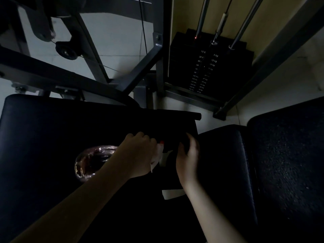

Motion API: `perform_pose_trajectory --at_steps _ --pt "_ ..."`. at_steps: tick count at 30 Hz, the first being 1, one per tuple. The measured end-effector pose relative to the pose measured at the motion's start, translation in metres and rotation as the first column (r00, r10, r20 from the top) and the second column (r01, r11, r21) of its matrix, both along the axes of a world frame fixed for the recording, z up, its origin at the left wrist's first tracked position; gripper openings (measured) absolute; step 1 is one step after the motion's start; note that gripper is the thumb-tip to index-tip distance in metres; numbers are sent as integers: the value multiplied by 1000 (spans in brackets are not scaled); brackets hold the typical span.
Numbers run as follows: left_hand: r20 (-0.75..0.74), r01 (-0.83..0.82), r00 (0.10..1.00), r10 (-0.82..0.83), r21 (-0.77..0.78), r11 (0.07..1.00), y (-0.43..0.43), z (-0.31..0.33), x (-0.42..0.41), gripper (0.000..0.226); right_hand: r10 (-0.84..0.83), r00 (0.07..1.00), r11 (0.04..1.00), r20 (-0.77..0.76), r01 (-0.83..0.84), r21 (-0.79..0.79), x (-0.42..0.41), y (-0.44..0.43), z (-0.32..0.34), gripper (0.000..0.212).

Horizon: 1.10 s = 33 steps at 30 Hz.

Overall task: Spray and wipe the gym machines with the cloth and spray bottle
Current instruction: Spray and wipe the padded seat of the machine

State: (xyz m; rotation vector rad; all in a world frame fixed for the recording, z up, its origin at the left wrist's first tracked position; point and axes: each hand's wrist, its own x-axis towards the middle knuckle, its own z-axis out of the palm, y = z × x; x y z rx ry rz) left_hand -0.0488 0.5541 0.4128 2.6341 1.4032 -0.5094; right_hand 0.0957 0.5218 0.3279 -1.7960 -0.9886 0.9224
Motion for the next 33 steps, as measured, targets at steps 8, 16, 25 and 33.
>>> perform_pose_trajectory --at_steps 8,16,25,33 --pt "143 29 989 -29 5 1000 12 4 -30 51 208 923 978 323 -205 -45 -18 51 -18 53" --pt "465 -10 881 -91 210 978 14 38 -42 34 72 897 994 435 -26 -111 -4 80 -28 44" --pt "479 -172 873 96 118 978 15 43 -46 33 509 649 723 565 -679 128 -59 56 -17 48" --pt "433 -133 899 70 116 984 12 39 -45 44 336 747 940 573 -302 -158 24 71 -27 46"
